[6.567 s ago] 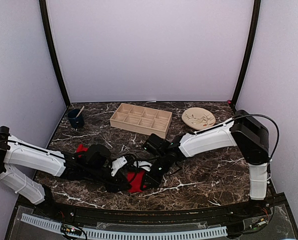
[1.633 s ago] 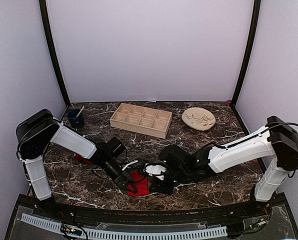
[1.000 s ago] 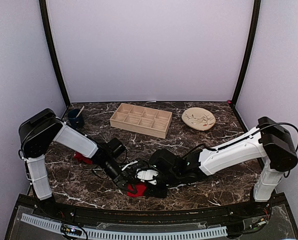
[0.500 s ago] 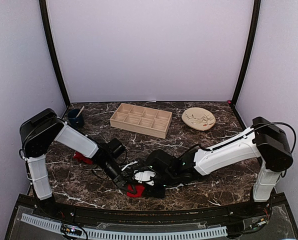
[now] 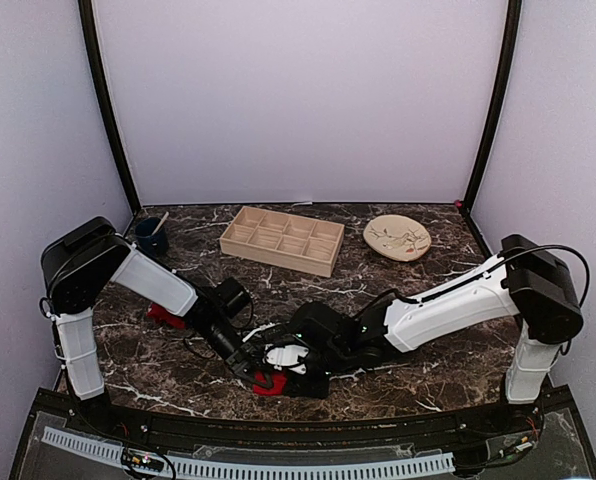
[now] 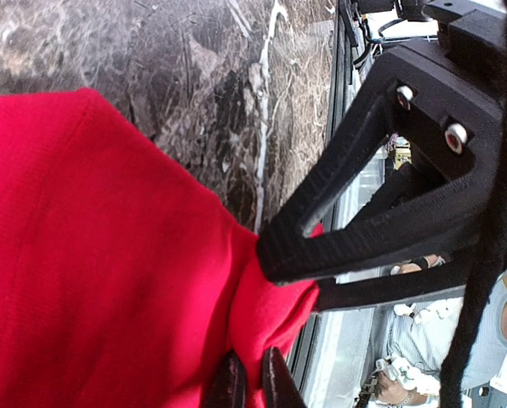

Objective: Roll the socks
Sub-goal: Roll the sock at the center of the board.

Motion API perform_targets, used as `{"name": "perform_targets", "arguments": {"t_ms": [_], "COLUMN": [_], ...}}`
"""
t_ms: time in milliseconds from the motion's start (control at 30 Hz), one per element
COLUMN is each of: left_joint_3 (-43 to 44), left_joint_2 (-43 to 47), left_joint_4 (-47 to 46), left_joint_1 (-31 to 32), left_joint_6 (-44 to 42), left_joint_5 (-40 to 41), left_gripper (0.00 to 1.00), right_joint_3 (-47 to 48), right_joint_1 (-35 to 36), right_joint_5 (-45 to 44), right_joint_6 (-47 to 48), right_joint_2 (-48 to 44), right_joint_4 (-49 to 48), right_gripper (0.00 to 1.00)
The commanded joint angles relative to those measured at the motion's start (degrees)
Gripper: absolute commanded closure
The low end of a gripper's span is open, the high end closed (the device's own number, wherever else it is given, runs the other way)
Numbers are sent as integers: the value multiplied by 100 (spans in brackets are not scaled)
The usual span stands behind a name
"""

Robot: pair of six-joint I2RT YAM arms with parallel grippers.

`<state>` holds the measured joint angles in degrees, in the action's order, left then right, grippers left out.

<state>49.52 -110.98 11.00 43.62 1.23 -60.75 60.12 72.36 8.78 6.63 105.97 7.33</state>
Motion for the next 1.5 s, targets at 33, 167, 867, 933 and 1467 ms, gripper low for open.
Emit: {"name": "perform_targets", "arguments": {"t_ms": [33, 167, 867, 933, 1467], "left_joint_3": [-74, -76, -185, -220, -519], "left_joint_2": [-214, -214, 530, 703, 1536], "left_joint_4": [402, 402, 412, 398, 253], "left_joint_1": [7, -2, -174, -197, -452], "left_joint_6": [-123, -118, 189, 237, 554], "left_joint_5": [573, 573, 1537, 1669, 3065], "left_gripper": [100, 100, 68, 64, 57], "right_joint_3": [192, 233, 312, 315, 365], "right_joint_1": [75, 81, -57, -97, -253], "right_joint_5": [93, 141, 534, 605, 846], "right_joint_6": [98, 120, 51, 28, -82], "right_joint_2": [170, 232, 518, 542, 682], "right_joint_4": [-40, 0, 133, 138, 228], "right_gripper": [66, 71, 99, 99, 100]}}
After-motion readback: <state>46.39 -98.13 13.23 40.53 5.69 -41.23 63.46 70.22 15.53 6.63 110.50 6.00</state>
